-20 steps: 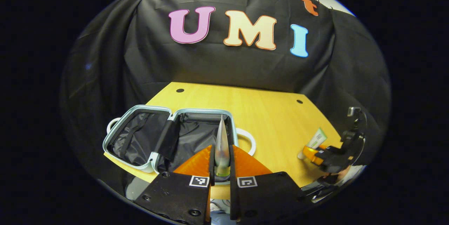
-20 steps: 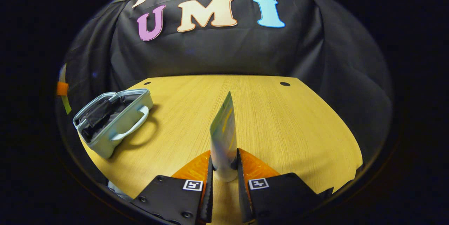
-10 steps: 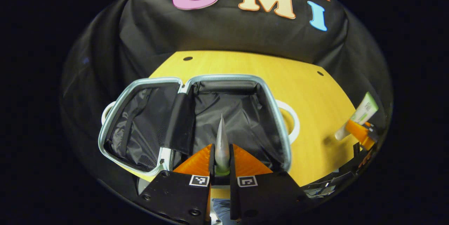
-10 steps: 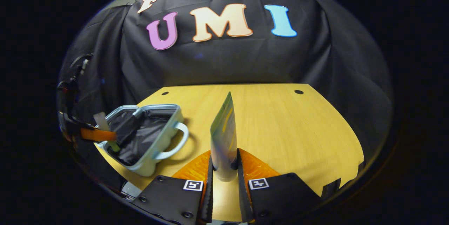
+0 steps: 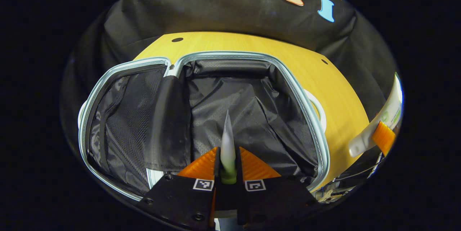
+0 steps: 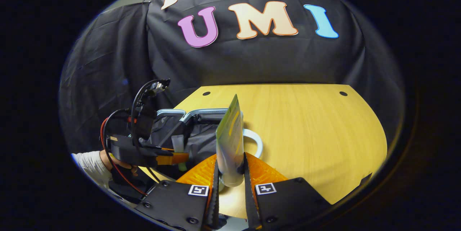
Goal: First open the suitcase, pack the skin care products into it, and then close the suitcase.
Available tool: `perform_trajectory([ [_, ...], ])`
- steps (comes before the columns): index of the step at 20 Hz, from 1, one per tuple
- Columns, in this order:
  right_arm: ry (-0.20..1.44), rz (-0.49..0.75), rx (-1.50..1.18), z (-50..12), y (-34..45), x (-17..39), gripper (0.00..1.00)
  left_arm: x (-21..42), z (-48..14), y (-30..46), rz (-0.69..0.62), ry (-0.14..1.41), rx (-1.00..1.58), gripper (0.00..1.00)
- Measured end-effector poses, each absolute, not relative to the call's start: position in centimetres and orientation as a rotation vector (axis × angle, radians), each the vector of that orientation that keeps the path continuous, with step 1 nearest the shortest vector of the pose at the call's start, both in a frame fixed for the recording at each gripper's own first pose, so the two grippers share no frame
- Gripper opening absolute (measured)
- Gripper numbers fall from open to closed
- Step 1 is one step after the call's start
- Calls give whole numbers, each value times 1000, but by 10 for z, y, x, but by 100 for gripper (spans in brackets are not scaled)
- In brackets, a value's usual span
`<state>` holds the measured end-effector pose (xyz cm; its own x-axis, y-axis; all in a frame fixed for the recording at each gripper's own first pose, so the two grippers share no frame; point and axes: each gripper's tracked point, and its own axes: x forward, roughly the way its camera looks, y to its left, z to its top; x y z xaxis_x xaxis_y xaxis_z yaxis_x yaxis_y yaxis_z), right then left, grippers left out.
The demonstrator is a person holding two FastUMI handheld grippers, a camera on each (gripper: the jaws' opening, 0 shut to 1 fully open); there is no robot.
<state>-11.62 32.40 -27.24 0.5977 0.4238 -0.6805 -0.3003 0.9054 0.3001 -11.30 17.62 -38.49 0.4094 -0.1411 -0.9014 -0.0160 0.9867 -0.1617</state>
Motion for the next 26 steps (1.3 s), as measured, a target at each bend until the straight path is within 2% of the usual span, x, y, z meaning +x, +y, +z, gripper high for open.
perform_trajectory([
  [1,847,437,158,-277,335,-119,29,-110,-381,180,-77,1130,-154,19],
  [2,863,451,149,-283,345,-122,33,-107,-376,178,-96,1113,-185,22],
  [6,938,476,127,-316,382,-124,33,-84,-328,194,-119,992,-283,79],
  [8,1003,473,132,-338,400,-130,29,-69,-300,220,-91,916,-305,77],
  [10,1076,467,133,-363,415,-138,33,-61,-278,253,-38,859,-320,78],
  [11,1103,460,127,-371,419,-140,29,-59,-269,274,-13,840,-316,82],
  [12,1116,465,132,-372,424,-139,33,-60,-264,297,21,826,-306,78],
  [15,1102,421,136,-374,430,-122,33,-71,-249,366,123,805,-283,81],
  [18,1073,369,151,-371,430,-109,38,-79,-262,440,238,810,-269,85],
  [19,1058,368,160,-367,430,-104,52,-83,-269,462,276,814,-269,86],
  [20,1037,374,165,-362,432,-98,66,-90,-274,485,316,820,-270,92],
  [22,993,347,161,-349,426,-85,94,-103,-286,525,380,830,-262,95],
  [24,908,309,188,-321,416,-69,92,-114,-306,557,421,872,-253,94],
  [25,863,289,196,-307,411,-59,98,-121,-318,569,431,908,-257,94],
  [26,830,273,200,-293,404,-52,98,-127,-330,578,438,942,-261,94],
])
